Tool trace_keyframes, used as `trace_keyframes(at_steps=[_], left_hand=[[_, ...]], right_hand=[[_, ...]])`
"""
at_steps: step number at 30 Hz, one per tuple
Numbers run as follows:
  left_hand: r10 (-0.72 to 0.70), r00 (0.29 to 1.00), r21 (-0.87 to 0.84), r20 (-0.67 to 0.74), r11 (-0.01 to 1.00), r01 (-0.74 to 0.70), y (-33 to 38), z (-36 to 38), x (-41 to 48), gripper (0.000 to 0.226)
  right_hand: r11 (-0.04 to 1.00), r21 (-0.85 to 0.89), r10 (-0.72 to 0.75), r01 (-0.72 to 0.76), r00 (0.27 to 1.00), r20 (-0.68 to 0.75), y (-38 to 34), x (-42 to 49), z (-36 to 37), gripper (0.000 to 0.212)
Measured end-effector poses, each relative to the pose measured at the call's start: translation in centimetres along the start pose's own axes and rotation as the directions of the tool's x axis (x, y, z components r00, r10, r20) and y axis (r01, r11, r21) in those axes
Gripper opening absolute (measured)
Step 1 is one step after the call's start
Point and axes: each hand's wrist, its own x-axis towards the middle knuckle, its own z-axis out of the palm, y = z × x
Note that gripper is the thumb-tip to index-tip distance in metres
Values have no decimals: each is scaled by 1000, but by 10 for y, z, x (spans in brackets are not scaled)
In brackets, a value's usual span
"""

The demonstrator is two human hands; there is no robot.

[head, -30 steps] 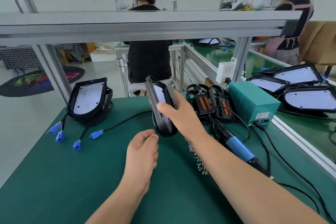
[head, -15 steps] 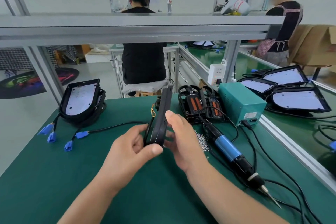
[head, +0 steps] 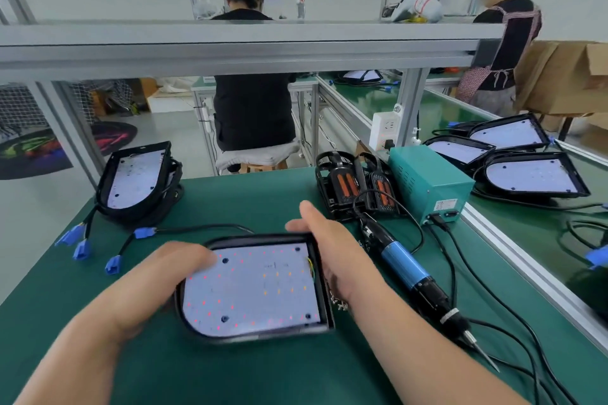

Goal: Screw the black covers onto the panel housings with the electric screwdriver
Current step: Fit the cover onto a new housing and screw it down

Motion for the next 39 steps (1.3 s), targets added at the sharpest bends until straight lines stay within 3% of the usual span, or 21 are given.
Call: trace_keyframes(at_steps=[3, 4, 6, 8, 10, 13, 16, 18, 21, 25, 30, 36, 39], left_hand=[[-48, 995, 176, 89, 984, 32, -8, 18, 23, 31], [-69, 995, 322, 76, 946, 42, -7, 23, 21, 39], [-86, 994, 448, 67, 893, 47, -18, 24, 21, 47], [56, 970, 257, 237, 959, -119, -32, 18, 17, 45], [233, 899, -41, 371, 971, -235, -34, 15, -1, 40], [317, 815, -61, 485, 942, -330, -33, 16, -17, 41], [338, 822, 42, 458, 916, -400, -29, 14, -19, 51], [379, 815, 76, 438, 888, -453, -29, 14, -22, 65], [432, 785, 62, 443, 859, -508, -29, 14, -23, 78], [469, 774, 3, 425, 855, -519, -30, 14, -21, 77], [527, 740, -39, 418, 824, -565, -32, 19, -17, 70], [561, 719, -28, 411, 796, -605, -31, 30, -15, 74], [545, 732, -8, 408, 804, -594, -31, 32, -15, 76]], right_hand=[[979, -190, -49, 69, 993, 109, -1, 0, -7, 56], [966, -244, -55, 89, 988, 142, -1, -2, -9, 55], [940, -317, -69, 128, 979, 191, -5, -4, -16, 53], [922, -339, -127, 186, 974, 190, -10, -5, -25, 45], [858, -432, -261, 280, 960, 102, -19, -4, -35, 37], [703, -618, -499, 352, 863, -76, -33, 8, -45, 24], [483, -833, -601, 271, 794, -90, -50, 33, -52, 22], [284, -943, -579, 174, 815, -24, -61, 50, -54, 33], [83, -991, -526, 107, 849, 47, -69, 71, -50, 57], [-61, -998, -406, 22, 913, 45, -61, 90, -45, 78], [-78, -997, -452, 30, 890, 62, -49, 97, -38, 27], [-37, -994, -490, 100, 865, 105, -40, 90, -37, 17], [116, -976, -526, 183, 845, 96, -38, 86, -45, 11]])
